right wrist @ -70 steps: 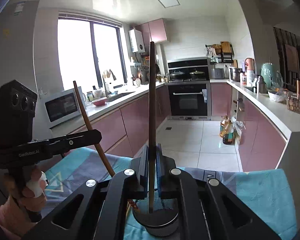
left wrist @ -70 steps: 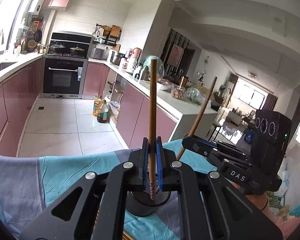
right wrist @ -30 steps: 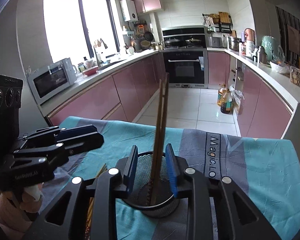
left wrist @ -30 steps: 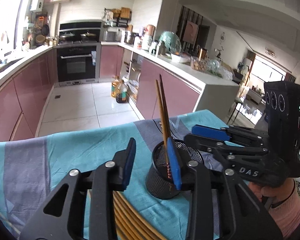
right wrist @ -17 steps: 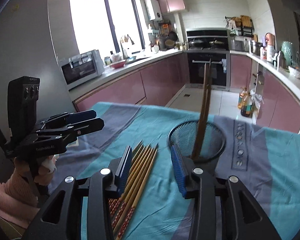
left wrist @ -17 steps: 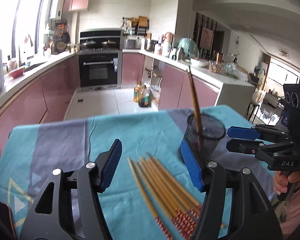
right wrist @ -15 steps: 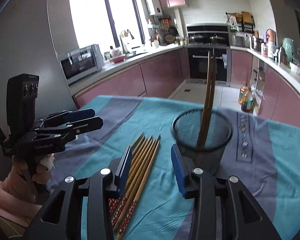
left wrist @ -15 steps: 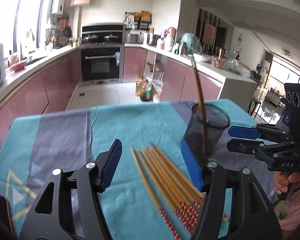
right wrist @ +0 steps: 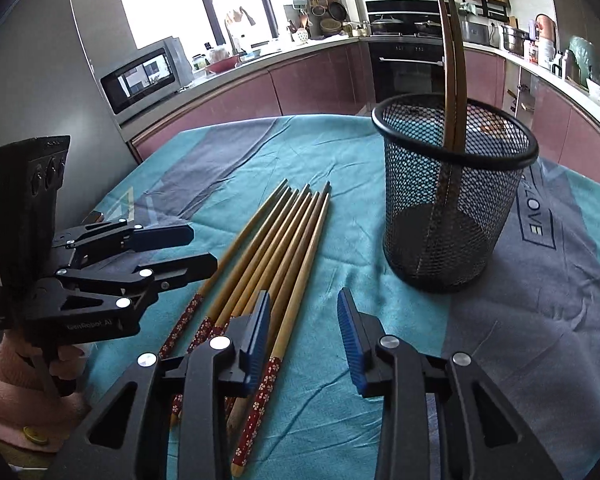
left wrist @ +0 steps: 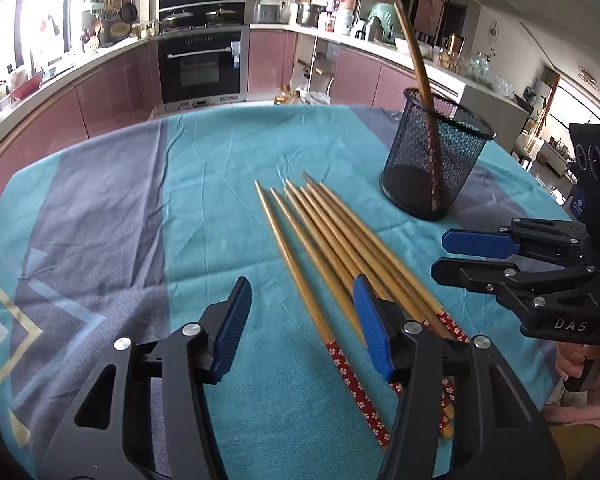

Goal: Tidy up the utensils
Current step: 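Move both tools back over the remaining chopsticks, then close the left tool on another chopstick while the right tool grasps one too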

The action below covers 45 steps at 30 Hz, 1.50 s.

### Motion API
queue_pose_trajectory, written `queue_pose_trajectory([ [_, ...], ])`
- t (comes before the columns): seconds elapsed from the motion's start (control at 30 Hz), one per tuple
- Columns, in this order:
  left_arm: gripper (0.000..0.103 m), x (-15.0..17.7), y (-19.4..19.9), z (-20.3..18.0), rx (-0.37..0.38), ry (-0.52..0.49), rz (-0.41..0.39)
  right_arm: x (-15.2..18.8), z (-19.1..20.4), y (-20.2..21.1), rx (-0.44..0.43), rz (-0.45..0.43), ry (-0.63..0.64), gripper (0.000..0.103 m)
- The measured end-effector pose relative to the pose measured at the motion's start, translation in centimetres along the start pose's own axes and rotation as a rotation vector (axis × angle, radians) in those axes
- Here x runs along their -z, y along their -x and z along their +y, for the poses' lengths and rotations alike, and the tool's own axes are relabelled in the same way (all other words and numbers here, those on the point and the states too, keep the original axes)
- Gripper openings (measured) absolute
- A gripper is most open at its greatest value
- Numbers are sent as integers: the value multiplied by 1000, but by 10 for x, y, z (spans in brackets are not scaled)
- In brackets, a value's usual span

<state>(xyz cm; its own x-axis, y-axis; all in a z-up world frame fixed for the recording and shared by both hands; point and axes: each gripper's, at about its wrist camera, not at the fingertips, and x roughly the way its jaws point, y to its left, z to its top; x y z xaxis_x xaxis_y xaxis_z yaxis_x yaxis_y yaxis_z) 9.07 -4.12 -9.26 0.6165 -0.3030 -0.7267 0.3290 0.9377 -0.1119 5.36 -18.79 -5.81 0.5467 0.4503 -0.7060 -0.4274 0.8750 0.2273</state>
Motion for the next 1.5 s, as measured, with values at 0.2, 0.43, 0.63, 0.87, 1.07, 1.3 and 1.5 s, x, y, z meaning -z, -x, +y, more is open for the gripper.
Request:
queue_pose_trajectory([
  [0.2, 44, 4, -9, -1, -6, 8, 31, 4, 0, -5, 9, 13, -10, 31],
  [0.43, 39, 4, -16, -1, -13, 5, 54, 2, 1, -14, 26, 26, -5, 27],
  [0.63, 39, 0, -22, -1, -19, 7, 65, 0, 4, -23, 34, 43, -1, 26],
  [0.87, 38, -6, -30, -1, -23, 4, 76, -6, 9, -33, 76, 64, 29, 25],
  [1.07, 36, -12, -36, -1, -27, -3, 87, -15, 10, -42, 101, 72, 52, 22],
  [1.3, 30, -22, -46, 0, -42, 0, 95, -23, 9, -50, 111, 73, 46, 15],
  [1.5, 15, -24, -48, 2, -41, 28, 94, -22, 4, -48, 93, 68, 15, 8],
])
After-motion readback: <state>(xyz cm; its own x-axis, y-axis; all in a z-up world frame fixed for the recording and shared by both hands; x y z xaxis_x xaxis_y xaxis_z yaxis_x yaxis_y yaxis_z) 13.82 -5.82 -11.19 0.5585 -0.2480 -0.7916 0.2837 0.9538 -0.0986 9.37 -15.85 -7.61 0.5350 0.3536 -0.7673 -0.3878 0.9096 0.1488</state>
